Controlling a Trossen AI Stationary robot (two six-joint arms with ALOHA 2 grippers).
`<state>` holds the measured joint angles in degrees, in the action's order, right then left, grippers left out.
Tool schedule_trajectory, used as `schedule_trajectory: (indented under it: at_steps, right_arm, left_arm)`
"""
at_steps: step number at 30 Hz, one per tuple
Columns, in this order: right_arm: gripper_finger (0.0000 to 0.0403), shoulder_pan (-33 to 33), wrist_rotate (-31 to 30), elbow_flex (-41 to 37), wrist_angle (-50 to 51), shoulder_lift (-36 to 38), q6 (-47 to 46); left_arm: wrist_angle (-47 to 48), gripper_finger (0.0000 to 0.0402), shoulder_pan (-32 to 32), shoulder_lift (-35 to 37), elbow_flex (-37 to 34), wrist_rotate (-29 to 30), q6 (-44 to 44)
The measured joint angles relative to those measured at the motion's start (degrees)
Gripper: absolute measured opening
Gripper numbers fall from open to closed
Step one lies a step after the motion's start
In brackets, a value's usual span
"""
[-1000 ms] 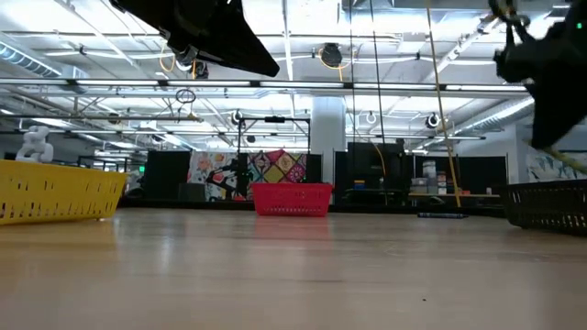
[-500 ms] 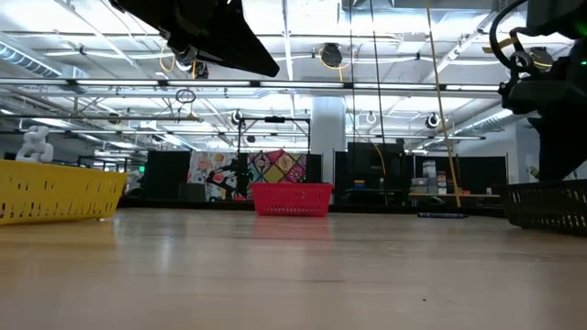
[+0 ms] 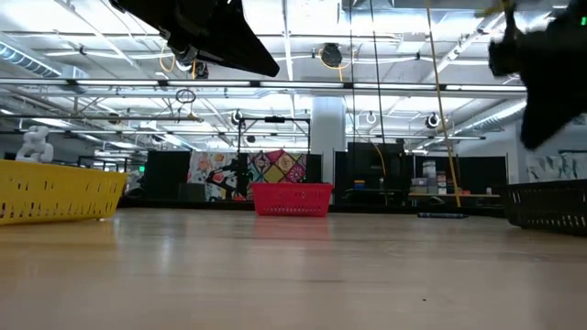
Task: Sort crayons
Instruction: Put the blue crayon into the red basket
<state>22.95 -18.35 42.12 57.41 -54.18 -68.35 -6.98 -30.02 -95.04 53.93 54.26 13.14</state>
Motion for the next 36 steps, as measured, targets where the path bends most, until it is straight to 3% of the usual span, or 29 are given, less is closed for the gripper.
schedule_trajectory:
  at_steps: [7, 10, 13, 19, 23, 28, 36]
  right_arm:
    - [0.0104, 7.51, 2.94, 6.25, -20.4, -7.51, 20.8]
    - [0.0089, 11.86, 4.84, 8.64, -23.16, -13.86, 23.44]
    - [0.0073, 16.05, 7.67, 12.42, -19.64, -20.63, 19.96]
    - [0.005, 21.77, 20.81, 17.71, -13.74, -30.66, 6.16]
    - [0.0055, 25.99, 21.75, 17.71, -12.91, -34.41, -0.77]
    - [0.0096, 29.34, 21.88, 17.69, -9.85, -35.65, -8.28]
    - [0.0136, 33.37, 23.56, 17.67, -9.1, -39.3, -7.39]
  left_arm:
    - [-0.03, 0.0082, -0.13, 0.0, 0.0, 0.0, 0.01]
    - [-0.05, 0.0082, -0.76, 0.22, -0.04, 0.02, 0.01]
    - [-0.09, 0.0082, -1.88, 0.24, -0.04, 0.02, -0.11]
    - [0.24, 0.0082, -3.7, 0.24, -0.04, 0.02, -0.19]
    - [0.24, 0.0082, -3.93, 0.24, -0.04, 0.38, -0.24]
    - [0.24, 0.0082, -3.91, 0.24, -0.04, 0.46, -0.39]
    - [0.24, 0.0082, -3.93, 0.24, -0.04, 0.46, -0.36]
